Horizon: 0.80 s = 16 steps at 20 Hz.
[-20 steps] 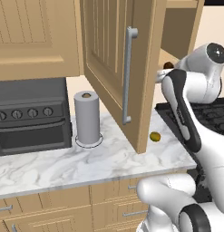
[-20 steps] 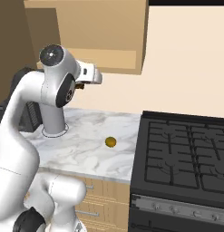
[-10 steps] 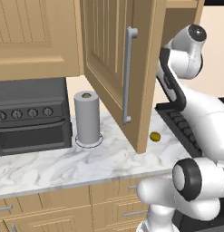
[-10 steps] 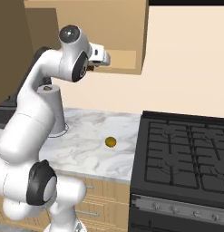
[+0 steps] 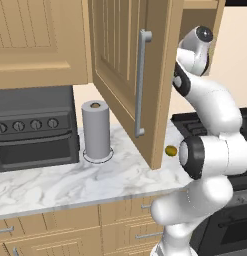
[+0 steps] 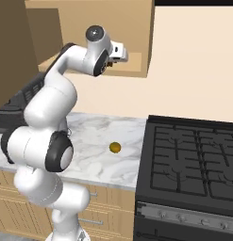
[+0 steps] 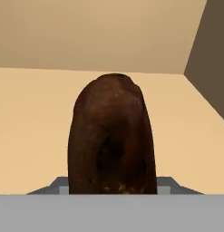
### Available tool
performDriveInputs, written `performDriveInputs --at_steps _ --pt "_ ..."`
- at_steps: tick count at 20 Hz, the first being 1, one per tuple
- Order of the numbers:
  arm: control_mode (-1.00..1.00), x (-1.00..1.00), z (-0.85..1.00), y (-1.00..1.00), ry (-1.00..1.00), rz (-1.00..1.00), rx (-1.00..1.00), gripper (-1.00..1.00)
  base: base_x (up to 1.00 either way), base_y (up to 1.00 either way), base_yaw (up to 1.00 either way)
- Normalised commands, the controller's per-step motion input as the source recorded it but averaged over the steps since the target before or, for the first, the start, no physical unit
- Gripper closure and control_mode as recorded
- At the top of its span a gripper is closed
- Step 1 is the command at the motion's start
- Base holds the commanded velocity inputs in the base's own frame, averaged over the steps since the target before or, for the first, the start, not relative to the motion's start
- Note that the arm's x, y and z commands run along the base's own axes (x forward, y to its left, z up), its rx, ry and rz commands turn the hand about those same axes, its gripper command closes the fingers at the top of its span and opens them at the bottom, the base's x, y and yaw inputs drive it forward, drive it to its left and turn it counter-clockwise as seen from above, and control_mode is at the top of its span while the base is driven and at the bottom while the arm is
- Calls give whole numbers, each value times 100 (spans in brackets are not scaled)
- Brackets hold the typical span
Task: Pick the orange, sweet potato from the counter and place them in the cabinet. Then close the cabinet.
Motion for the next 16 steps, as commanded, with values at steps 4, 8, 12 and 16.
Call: performDriveInputs --at_steps 4,8,12,16 --pt "-100 100 -9 -21 0 0 0 100 0 0 0" --pt "-100 100 -8 -3 0 0 0 -100 0 0 0" --pt "-100 75 -16 0 1 0 0 -100 0 0 0" --pt "-100 -18 -22 -3 -3 0 0 -100 0 0 0"
